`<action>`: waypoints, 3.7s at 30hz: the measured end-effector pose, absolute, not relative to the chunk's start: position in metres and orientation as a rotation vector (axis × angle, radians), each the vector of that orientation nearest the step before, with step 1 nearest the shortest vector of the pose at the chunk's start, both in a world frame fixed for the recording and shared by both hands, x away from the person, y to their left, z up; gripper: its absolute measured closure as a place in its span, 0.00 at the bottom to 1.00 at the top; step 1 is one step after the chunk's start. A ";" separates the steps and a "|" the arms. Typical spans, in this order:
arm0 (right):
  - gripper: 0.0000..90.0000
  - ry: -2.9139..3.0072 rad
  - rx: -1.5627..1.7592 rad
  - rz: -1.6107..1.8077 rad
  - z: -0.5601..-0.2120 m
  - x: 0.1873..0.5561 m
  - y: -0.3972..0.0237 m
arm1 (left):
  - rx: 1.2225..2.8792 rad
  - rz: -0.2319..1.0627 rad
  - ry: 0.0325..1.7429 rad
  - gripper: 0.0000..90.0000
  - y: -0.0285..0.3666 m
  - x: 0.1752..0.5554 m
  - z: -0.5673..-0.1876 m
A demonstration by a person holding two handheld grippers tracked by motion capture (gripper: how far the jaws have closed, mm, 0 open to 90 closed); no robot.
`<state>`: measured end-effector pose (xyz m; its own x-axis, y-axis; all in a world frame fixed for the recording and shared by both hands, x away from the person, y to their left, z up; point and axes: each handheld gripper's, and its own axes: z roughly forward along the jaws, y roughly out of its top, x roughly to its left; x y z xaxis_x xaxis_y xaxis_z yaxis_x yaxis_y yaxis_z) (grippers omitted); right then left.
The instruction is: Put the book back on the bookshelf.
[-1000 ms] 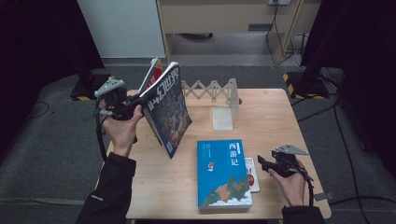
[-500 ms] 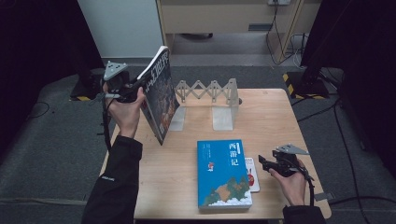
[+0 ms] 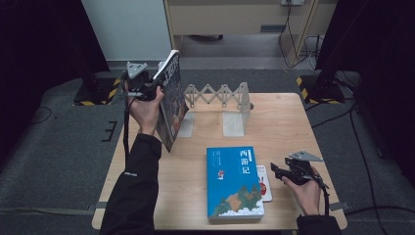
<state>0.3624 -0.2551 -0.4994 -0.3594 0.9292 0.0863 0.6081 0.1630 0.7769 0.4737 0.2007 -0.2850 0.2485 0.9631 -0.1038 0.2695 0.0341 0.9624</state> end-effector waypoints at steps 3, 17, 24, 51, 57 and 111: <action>0.39 2.037 1.455 1.051 -0.500 0.363 -0.255 | 1.464 0.825 1.240 0.91 0.197 0.479 -0.293; 0.39 2.041 1.453 1.048 -0.501 0.364 -0.255 | 1.494 0.840 1.263 0.91 0.187 0.490 -0.316; 0.39 2.050 1.445 1.047 -0.501 0.364 -0.255 | 1.519 0.855 1.262 0.91 0.185 0.488 -0.323; 0.38 2.082 1.443 1.051 -0.503 0.367 -0.251 | 1.703 0.764 1.298 0.90 0.210 0.448 -0.331; 0.37 2.086 1.446 1.052 -0.504 0.367 -0.251 | 1.721 0.718 1.321 0.85 0.212 0.451 -0.329; 0.36 2.078 1.454 1.067 -0.503 0.367 -0.254 | 1.658 0.925 1.424 0.91 0.176 0.486 -0.327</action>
<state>0.3670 -0.2538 -0.5029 -0.3874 0.9157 0.1068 0.6204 0.1732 0.7649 0.4861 0.1758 -0.3267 0.1199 0.9915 0.0511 0.4497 -0.1001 0.8875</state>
